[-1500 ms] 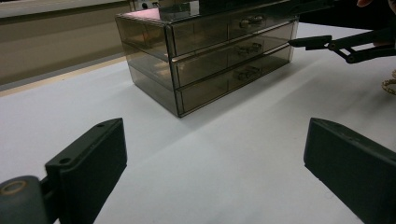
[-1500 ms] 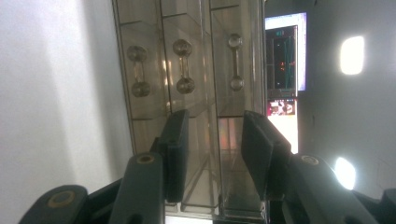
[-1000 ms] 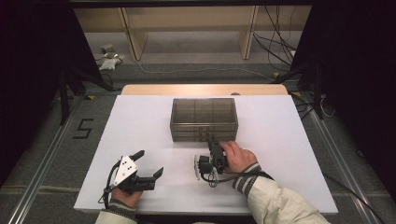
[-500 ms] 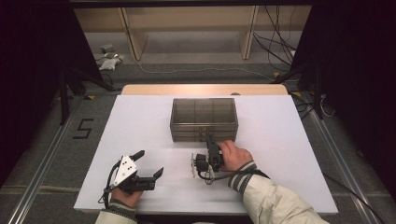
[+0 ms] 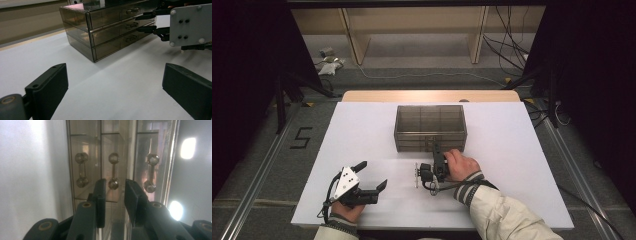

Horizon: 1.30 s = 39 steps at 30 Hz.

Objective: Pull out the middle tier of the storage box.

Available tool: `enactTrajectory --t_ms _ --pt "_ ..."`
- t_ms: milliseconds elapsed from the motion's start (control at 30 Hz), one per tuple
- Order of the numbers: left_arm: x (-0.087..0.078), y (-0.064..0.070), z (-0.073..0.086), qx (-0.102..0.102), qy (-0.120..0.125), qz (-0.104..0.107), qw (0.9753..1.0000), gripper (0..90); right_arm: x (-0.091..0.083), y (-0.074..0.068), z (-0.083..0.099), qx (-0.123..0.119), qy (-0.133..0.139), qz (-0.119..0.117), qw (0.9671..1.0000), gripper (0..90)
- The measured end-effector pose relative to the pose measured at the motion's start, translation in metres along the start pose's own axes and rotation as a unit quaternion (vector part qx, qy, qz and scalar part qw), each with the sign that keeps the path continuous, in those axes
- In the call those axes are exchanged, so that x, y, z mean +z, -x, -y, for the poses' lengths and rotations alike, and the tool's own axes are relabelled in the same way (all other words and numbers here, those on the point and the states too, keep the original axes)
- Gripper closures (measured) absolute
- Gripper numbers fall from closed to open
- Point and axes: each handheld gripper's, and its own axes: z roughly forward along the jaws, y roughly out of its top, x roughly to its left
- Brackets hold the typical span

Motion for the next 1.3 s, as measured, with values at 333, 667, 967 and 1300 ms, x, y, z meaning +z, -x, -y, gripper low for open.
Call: enactTrajectory --t_ms 333,667,967,1300 --pt "-0.0002 -0.0002 0.0 -0.001 0.001 0.002 1.0 6.1 0.0053 -0.0031 -0.0008 -0.006 -0.012 0.007 0.9999 77.0" --pt "-0.0007 -0.0007 -0.0001 -0.001 0.002 0.001 1.0 6.1 0.0068 -0.0037 -0.0019 -0.019 -0.015 0.017 0.9996 79.6" --pt "-0.0007 -0.0007 -0.0001 -0.002 0.004 0.001 1.0 6.1 0.0067 -0.004 -0.0024 -0.021 -0.018 0.018 0.9995 80.3" --pt "-0.0008 -0.0006 -0.0001 0.0 0.003 0.001 1.0 6.0 0.006 -0.0043 -0.0025 -0.02 -0.02 0.019 0.9994 80.6"
